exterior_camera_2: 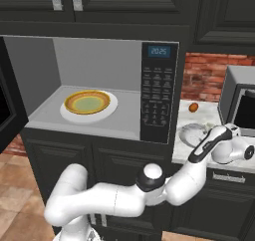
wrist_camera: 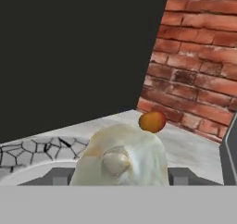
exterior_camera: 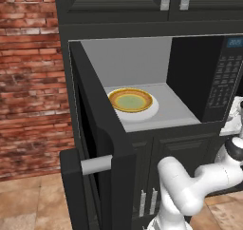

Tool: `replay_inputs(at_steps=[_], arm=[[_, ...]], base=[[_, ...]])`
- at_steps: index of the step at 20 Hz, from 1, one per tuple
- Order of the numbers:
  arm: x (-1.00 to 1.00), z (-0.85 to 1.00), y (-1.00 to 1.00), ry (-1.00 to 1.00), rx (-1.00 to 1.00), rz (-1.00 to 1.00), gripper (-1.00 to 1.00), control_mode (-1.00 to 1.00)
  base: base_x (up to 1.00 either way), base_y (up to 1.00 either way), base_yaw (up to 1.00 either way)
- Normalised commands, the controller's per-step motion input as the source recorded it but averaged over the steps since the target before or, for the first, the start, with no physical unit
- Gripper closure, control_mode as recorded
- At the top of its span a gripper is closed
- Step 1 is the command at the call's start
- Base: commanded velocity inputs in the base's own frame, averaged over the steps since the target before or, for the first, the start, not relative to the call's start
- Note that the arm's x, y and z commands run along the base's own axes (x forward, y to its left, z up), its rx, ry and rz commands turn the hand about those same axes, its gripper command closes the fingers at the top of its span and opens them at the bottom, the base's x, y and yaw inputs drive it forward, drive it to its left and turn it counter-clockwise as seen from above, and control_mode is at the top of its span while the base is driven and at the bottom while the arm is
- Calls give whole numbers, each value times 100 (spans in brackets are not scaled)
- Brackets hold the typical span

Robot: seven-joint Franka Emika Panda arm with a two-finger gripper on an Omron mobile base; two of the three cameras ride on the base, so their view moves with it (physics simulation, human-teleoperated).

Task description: Pick the garlic from the microwave and place it on plate located on the counter.

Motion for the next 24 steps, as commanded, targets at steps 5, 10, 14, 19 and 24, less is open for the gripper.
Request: replay_inputs(at_steps=[5, 10, 14, 19, 24], arm=[[-12, -15, 0, 17, -20, 3, 100, -100], [-4, -14, 13, 12, -15, 8, 100, -100], [0, -3, 30, 8, -9, 5, 100, -100], [1, 0, 1, 7, 0, 0, -100, -100], [0, 0, 0, 0, 0, 0, -100, -100]], base=[[0, 0, 0], [0, 0, 0], [0, 0, 0], [0, 0, 0], [0, 0, 0]])
